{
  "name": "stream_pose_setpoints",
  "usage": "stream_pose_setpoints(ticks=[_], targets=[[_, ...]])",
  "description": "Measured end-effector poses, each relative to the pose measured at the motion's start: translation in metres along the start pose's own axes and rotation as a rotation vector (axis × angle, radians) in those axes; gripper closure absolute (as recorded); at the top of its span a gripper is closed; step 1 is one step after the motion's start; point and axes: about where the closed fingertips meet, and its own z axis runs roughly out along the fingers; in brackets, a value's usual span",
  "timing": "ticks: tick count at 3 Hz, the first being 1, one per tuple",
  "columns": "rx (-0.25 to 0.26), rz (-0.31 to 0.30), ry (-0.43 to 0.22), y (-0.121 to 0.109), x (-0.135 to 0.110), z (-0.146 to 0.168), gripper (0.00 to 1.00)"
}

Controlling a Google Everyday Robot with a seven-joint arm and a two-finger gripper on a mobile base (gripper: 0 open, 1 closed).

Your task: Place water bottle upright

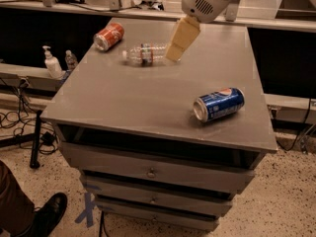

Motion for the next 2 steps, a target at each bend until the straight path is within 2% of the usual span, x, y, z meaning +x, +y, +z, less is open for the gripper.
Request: stream_pose_setpoints(ticks=[1,2], targets=[[0.0,0.004,-0.004,0.0,0.0,0.002,0.0],[0.021,0.05,-0.016,-0.022,-0.005,0.037,0.0]])
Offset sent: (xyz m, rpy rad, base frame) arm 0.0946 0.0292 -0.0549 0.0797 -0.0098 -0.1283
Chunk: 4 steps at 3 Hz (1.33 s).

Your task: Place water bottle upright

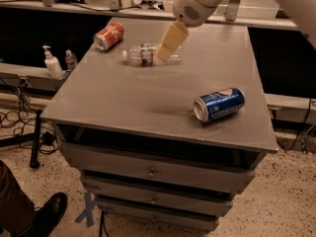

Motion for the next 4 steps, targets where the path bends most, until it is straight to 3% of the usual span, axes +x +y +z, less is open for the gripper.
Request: stream_pose_setpoints(ticks=[2,4], targets=[[-0.001,0.049,0.038,-0.052,-0.003,0.087,0.0],[-0.04,0.022,0.072,-0.074,-0.021,0.145,0.0]])
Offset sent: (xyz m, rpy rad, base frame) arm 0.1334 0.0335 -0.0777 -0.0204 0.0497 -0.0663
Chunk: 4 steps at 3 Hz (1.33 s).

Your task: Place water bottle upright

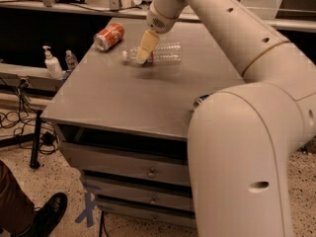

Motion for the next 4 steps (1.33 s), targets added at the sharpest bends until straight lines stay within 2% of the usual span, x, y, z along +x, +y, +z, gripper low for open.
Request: stream_pose_setpoints(ticks=[1,2,4], targets=[[-0.029,-0.022,0.024,0.001,-0.004,0.018,0.0],[-0.057,-0.032,0.047,0.004,0.0,0.03,0.16],[-0.082,-0.034,0.066,0.006,0.005,0.036,0.64]])
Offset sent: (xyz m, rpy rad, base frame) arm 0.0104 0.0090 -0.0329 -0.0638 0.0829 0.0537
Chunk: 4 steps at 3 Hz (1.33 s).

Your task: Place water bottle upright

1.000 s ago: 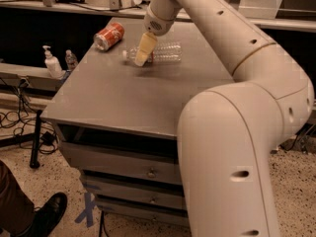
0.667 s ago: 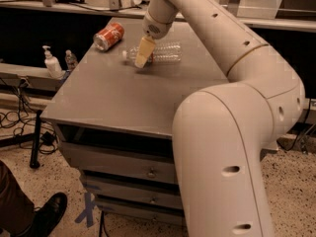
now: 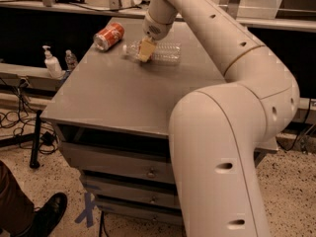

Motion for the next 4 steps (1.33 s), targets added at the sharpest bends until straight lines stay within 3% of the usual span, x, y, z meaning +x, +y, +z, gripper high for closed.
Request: stream_pose_setpoints(ticks=[1,2,3,4], targets=[[0.011,0.008,-0.027,-0.002,-0.001,-0.013,0.86],[0.032,0.036,-0.141,-0.007,-0.009,-0.039,1.0],[0.047,0.084,-0.334,-0.01,-0.015,-0.068,1.0],[0.056,0.154,-0.582,-0.013,-0.018,-0.093,1.0]])
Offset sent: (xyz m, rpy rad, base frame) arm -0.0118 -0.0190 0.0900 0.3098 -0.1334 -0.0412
